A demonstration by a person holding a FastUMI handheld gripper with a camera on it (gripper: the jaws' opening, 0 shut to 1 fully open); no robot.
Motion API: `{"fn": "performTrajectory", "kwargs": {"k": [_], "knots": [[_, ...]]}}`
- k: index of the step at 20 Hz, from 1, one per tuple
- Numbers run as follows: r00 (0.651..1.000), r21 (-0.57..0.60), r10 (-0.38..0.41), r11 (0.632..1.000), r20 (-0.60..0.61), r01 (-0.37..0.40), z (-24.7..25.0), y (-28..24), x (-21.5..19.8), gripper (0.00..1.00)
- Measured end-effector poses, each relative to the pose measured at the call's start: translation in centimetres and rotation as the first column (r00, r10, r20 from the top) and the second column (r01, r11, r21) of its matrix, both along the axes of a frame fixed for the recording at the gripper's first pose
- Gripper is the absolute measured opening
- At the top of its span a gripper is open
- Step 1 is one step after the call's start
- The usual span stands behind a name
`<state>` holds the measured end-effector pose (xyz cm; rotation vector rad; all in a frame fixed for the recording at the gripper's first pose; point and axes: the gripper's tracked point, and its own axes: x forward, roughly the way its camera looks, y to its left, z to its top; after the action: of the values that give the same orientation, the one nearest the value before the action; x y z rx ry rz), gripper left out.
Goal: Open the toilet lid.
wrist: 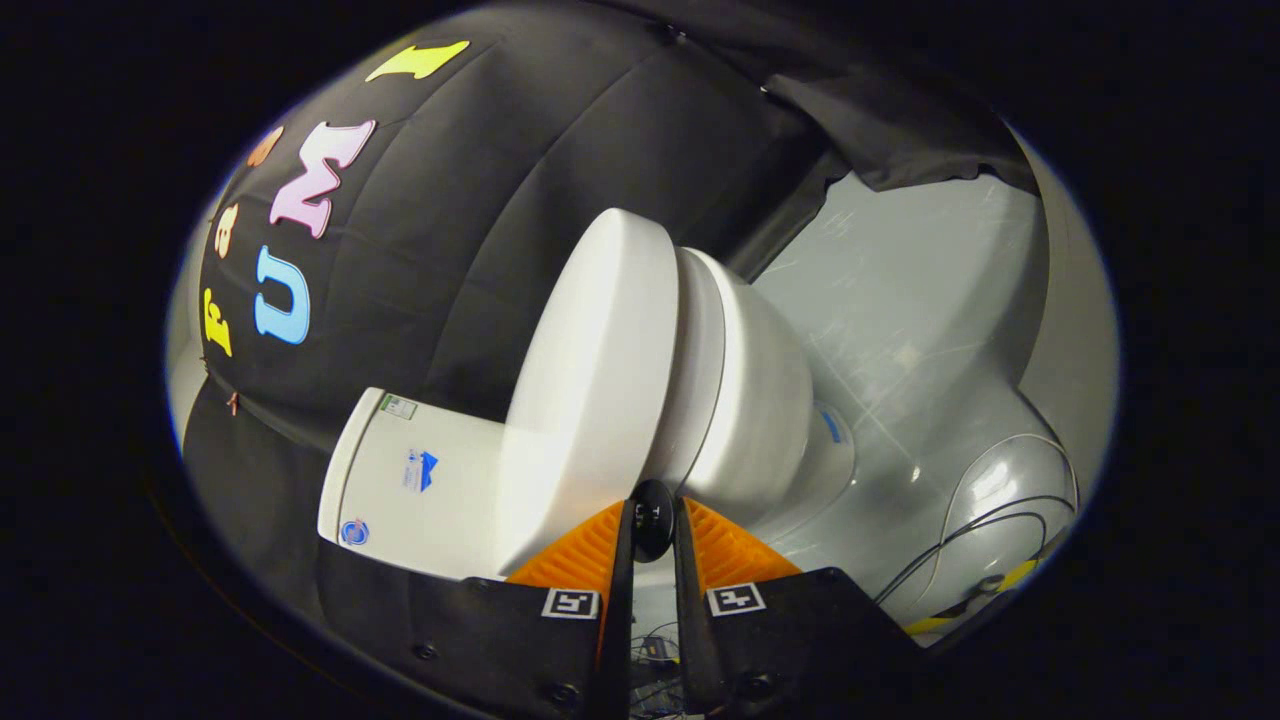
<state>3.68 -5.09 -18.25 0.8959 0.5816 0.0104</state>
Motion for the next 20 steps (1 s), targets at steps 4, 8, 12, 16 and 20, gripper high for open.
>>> {"fn": "performTrajectory", "kwargs": {"k": [4, 8, 12, 16, 20], "knots": [[0.999, 0.052, -0.040, 0.998, 0.000, 0.040, 0.2, -0.3, 0.7, 0.06], [0.999, 0.062, -0.048, 0.997, -0.003, 0.048, 0.2, -0.3, 1.1, 0.05], [0.998, 0.037, -0.056, 0.998, -0.018, 0.056, 0.5, -0.2, 1.0, 0.05], [0.999, -0.004, -0.052, 0.999, 0.014, 0.052, 2.0, -0.1, 1.4, 0.05], [0.998, -0.030, -0.052, 0.998, 0.041, 0.053, 4.3, 0.7, 1.4, 0.05]]}}
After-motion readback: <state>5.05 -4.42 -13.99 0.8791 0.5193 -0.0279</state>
